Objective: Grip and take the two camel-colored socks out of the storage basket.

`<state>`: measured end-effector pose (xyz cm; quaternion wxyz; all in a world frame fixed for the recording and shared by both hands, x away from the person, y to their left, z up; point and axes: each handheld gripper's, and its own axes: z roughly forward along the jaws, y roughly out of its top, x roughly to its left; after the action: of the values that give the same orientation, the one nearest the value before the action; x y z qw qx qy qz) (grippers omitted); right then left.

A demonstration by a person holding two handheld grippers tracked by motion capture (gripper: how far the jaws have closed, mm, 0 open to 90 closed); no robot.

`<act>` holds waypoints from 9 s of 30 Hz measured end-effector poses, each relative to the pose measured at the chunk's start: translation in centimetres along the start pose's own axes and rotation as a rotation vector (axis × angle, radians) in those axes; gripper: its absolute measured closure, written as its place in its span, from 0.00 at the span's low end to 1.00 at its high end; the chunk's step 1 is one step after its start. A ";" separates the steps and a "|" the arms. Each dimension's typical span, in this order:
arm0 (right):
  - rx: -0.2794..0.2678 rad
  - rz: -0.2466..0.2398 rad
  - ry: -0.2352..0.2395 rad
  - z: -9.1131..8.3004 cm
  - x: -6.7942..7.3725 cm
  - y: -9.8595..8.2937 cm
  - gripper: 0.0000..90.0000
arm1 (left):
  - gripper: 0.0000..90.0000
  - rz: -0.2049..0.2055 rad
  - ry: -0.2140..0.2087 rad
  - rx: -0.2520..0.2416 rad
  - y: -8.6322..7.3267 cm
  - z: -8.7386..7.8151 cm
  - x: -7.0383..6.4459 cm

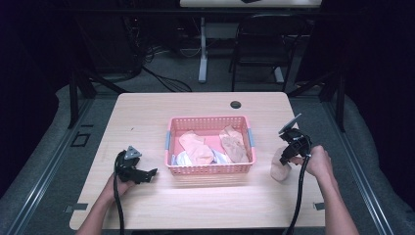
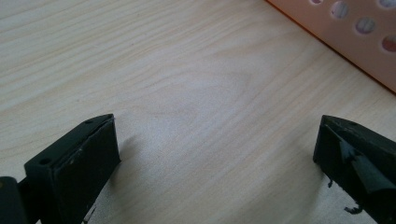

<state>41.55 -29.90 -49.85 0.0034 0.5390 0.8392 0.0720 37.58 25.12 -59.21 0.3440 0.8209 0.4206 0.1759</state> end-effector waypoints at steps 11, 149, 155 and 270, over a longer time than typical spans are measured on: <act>-0.057 0.013 0.002 -1.2 0.2 -0.4 0.22 | 0.00 0.000 0.000 -0.001 0.0 0.0 0.0; 0.023 -0.295 -0.012 2.3 13.5 8.9 0.44 | 0.00 -0.002 0.000 -0.001 0.0 0.0 0.0; 0.030 -0.260 -0.042 3.3 13.5 8.6 0.66 | 0.00 -0.002 0.000 -0.001 0.0 0.0 0.0; -0.012 -0.008 -0.027 -1.1 -0.5 -1.8 0.71 | 0.00 -0.004 0.001 0.000 0.0 0.0 0.0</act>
<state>40.05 -31.21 -49.07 0.0183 0.5364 0.8409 0.0698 37.55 25.10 -59.20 0.3441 0.8199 0.4225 0.1759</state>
